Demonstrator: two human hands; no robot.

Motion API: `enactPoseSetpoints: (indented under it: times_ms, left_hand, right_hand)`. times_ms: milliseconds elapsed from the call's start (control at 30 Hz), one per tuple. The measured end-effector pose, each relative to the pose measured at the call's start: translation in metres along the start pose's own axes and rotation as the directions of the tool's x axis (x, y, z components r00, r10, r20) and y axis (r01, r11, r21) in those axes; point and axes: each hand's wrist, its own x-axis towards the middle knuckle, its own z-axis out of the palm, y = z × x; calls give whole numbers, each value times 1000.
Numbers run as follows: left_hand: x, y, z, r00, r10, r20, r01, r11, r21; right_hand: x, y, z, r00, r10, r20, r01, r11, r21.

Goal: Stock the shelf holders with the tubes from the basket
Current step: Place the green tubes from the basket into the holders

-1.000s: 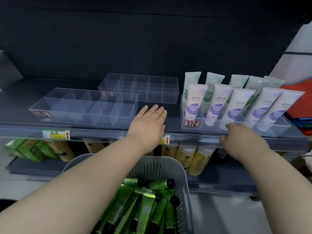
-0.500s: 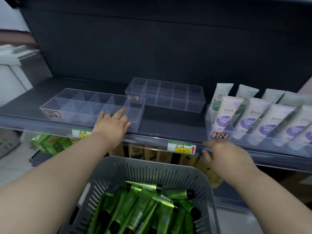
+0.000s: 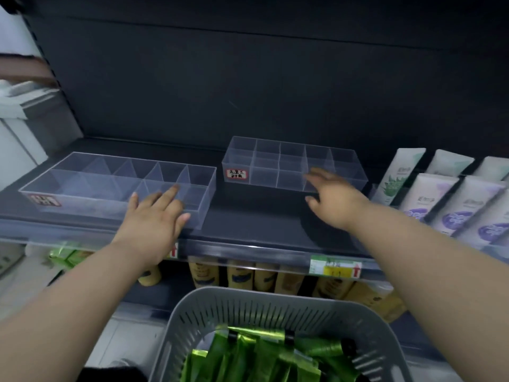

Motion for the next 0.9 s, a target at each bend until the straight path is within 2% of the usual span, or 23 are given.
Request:
enactPoseSetpoints:
  times_ms: [133, 233, 367, 500, 733, 900]
  left_hand:
    - [6, -7, 3, 998, 27, -57, -30, 998, -53]
    - [11, -10, 5, 998, 22, -65, -28, 995, -94]
    - [11, -10, 8, 995, 14, -99, -26, 991, -128]
    - [8, -13, 10, 990, 6, -142, -33, 982, -184]
    - [0, -9, 8, 995, 6, -99, -23, 984, -174]
    - [-8, -6, 3, 997, 18, -73, -30, 986, -162]
  right_hand:
    - [41, -2, -2, 990, 139, 32, -140, 990, 27]
    - [45, -4, 8, 974, 167, 151, -169, 986, 3]
    - [35, -10, 9, 973, 191, 131, -198, 979, 46]
    - [10, -20, 4, 970, 162, 179, -166, 986, 3]
    - [-49, -42, -2, 962, 171, 214, -138, 978, -158]
    - [-74, -45, -3, 966, 142, 218, -102, 978, -184]
